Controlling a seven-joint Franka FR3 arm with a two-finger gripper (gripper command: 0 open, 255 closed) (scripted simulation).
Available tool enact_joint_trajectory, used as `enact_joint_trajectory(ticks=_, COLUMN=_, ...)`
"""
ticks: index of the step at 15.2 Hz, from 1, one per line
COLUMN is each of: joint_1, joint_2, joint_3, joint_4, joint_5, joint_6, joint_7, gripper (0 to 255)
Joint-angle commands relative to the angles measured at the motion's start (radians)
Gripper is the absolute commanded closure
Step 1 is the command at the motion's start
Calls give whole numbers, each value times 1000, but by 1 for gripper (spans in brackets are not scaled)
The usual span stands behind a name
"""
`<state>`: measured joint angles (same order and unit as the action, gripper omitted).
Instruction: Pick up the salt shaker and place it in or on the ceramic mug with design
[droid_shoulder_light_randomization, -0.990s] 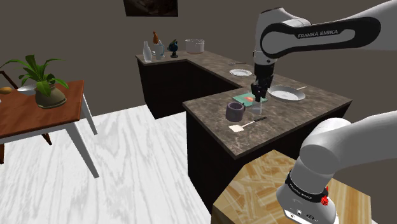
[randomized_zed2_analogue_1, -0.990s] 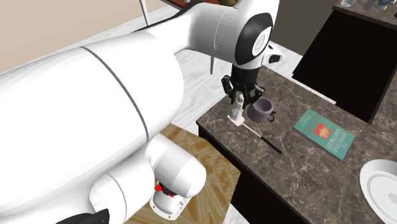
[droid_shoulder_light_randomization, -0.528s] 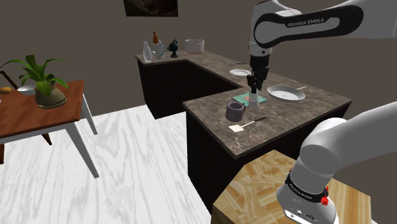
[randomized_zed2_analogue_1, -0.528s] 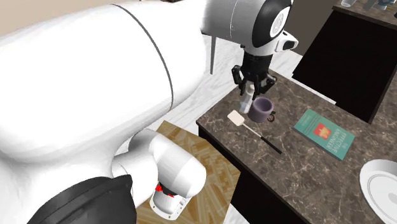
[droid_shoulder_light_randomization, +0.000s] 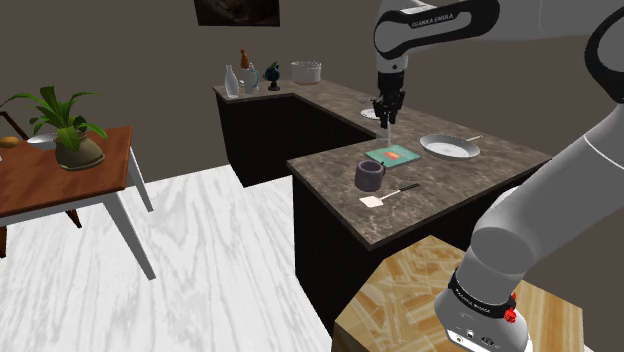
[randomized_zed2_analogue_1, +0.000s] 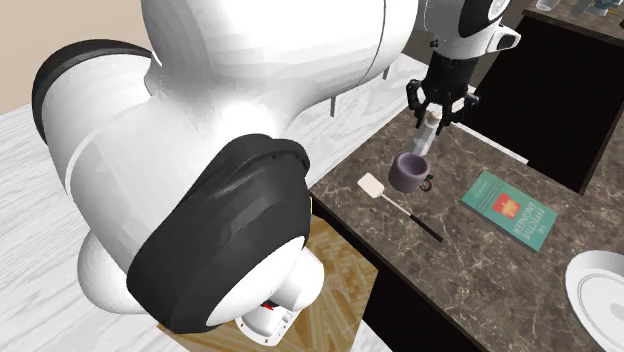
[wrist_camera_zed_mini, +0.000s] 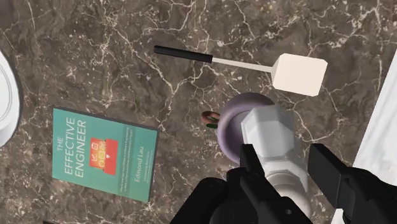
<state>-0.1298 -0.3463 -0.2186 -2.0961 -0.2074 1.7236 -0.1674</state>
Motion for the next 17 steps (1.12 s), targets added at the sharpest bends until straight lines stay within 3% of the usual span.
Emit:
enact_joint_trajectory(ticks=1, joint_1=-3, joint_2=80, joint_3=-21, joint_4=94, joint_5=10, joint_6=-9, joint_7=-32, gripper=255)
enact_joint_trajectory(ticks=2, joint_1=-4, joint_2=134, joint_3=-32, joint_4=155, joint_5=20, joint_6=-16, joint_7=-50, gripper=255)
enact_joint_trajectory(ticks=17, joint_1=-9, joint_2=147, joint_3=-42, joint_4=-32, joint_5=12, joint_6=184, joint_7=-27, gripper=255)
